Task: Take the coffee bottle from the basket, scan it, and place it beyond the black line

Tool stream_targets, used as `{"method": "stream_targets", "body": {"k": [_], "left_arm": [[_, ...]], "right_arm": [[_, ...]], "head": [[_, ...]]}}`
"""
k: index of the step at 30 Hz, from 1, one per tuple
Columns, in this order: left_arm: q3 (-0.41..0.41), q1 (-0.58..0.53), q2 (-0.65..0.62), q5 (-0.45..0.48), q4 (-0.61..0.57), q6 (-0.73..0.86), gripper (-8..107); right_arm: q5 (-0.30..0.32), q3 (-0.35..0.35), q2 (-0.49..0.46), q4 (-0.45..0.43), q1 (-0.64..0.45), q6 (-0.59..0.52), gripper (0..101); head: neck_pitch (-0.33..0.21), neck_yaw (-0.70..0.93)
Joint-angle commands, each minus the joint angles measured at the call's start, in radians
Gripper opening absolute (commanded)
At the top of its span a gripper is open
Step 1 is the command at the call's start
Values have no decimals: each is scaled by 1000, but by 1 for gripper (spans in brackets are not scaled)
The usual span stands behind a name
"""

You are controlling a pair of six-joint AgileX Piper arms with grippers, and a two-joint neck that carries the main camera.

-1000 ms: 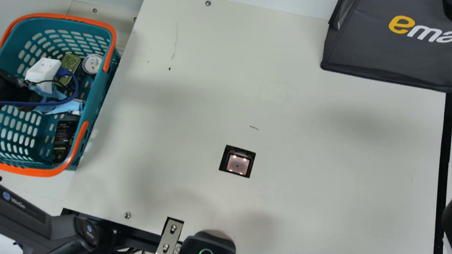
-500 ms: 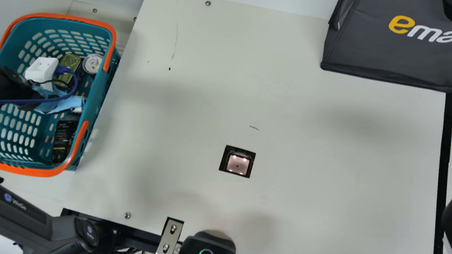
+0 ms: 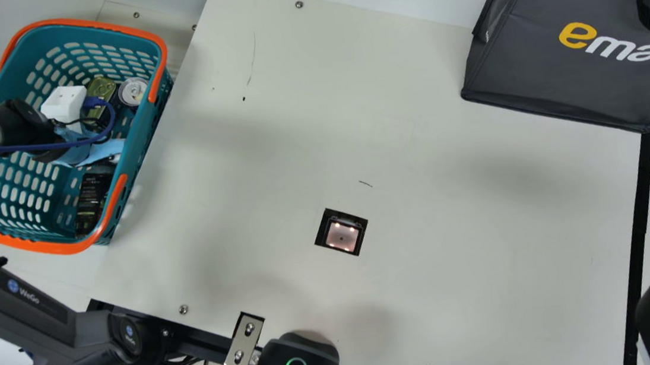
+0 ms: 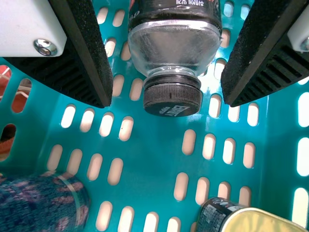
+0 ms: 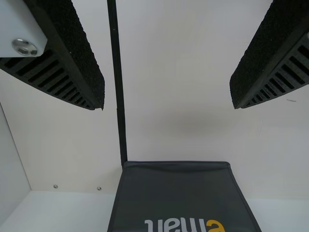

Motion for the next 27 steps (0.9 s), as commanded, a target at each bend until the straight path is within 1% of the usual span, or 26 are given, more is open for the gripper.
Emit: {"method": "stream_targets", "body": {"k": [1,13,25,27], "left_arm": [[4,1,4,-4,-4,2,90],[15,30,33,-42,-28,37,90],[13,50,45,-47,-111,117,10],[13,53,42,-43,-119,124,10]], "right_arm": [[0,0,0,0,0,0,91],[0,0,0,0,0,0,91],[0,0,0,0,0,0,91],[0,0,0,0,0,0,91]], "head": [[-27,2],[-27,2],[-27,2],[-27,2]]}}
